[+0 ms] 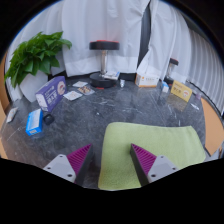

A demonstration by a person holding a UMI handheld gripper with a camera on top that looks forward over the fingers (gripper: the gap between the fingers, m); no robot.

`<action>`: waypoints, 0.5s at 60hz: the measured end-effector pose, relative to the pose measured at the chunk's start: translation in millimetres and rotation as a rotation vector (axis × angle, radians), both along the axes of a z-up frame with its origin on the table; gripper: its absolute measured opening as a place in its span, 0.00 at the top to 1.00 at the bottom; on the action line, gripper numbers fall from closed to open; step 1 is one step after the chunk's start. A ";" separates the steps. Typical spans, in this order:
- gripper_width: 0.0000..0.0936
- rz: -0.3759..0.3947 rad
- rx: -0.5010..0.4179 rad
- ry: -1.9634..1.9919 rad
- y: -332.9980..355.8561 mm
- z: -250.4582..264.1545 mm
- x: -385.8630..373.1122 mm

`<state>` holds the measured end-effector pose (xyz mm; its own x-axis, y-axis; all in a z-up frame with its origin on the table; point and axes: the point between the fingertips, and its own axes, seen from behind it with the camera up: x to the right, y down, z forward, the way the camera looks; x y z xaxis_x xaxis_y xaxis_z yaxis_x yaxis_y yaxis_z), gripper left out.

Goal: Fold towel

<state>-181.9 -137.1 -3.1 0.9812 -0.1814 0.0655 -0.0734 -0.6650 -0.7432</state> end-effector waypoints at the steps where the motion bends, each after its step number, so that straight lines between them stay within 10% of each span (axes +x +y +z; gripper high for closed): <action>1: 0.21 -0.005 -0.011 -0.003 2.6 -5.9 1.6; 13: 0.89 0.027 -0.008 -0.246 14.3 -6.5 27.2; 30: 0.96 0.075 0.095 0.023 14.9 69.2 -10.5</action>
<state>-192.4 -122.1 66.1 0.9933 -0.1122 0.0292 -0.0437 -0.5957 -0.8020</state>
